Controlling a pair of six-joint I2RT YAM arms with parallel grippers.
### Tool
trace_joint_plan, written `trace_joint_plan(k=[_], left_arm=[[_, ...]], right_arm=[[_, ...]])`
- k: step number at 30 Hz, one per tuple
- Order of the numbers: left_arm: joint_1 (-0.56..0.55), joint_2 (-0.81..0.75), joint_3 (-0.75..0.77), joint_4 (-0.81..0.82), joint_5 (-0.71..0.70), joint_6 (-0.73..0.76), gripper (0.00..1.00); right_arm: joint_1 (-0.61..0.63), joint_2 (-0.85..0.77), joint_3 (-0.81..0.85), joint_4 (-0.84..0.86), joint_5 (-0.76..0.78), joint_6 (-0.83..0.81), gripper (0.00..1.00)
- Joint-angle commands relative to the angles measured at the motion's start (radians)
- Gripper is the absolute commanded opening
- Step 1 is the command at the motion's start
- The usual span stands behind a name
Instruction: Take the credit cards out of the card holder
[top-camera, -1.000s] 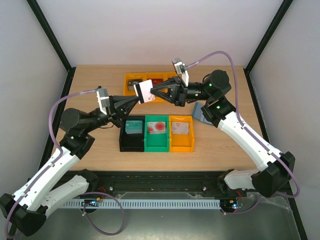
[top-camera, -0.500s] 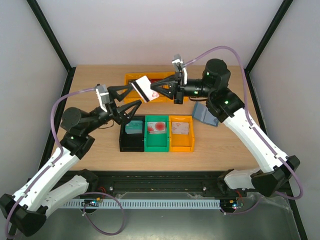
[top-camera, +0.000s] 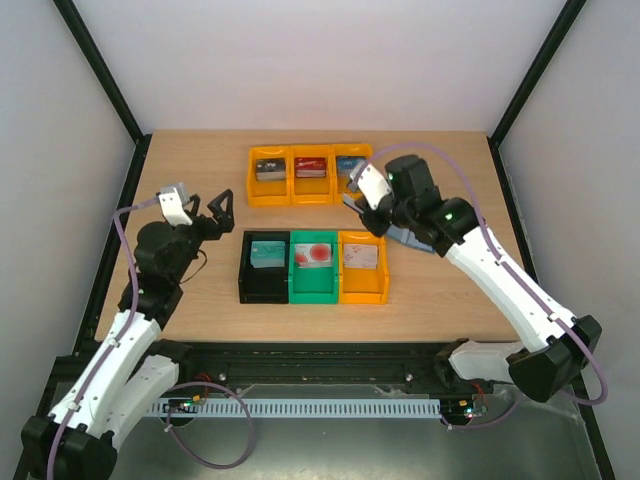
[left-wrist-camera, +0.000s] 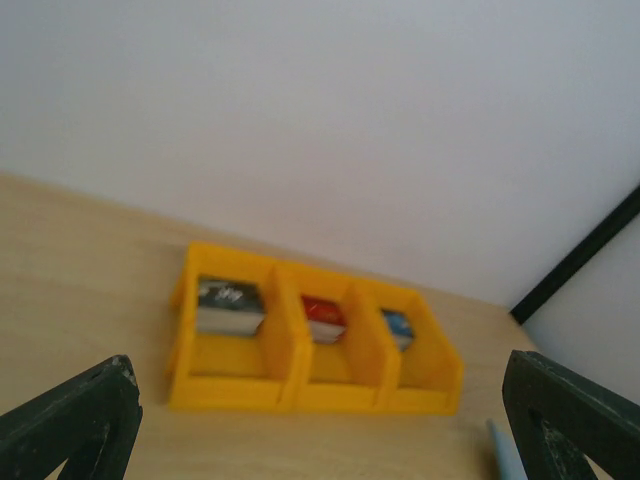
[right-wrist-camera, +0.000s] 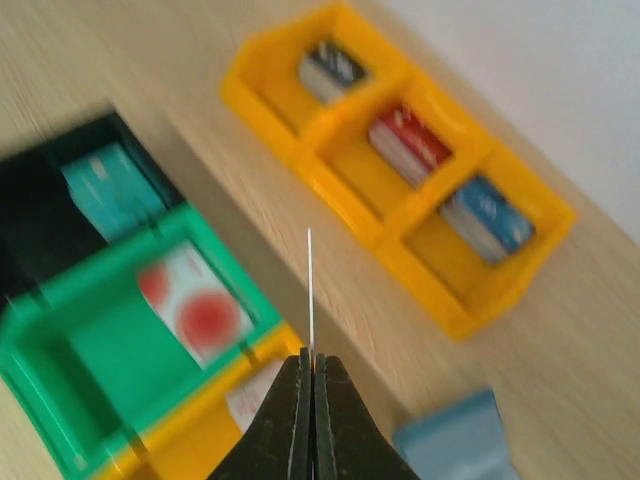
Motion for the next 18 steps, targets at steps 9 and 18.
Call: trace_joint_plan(k=[9,18], left_arm=[[0.076,-0.071,-0.206,-0.005,-0.023,-0.033,1.00],[0.108,-0.074,-0.274,0.015,-0.013,-0.005,1.00]], right_arm=[[0.005,-0.223,-0.547,0.294,0.041,-0.410,0.02],[0.005,-0.175,-0.688,0.411,0.039,-0.566,0.01]])
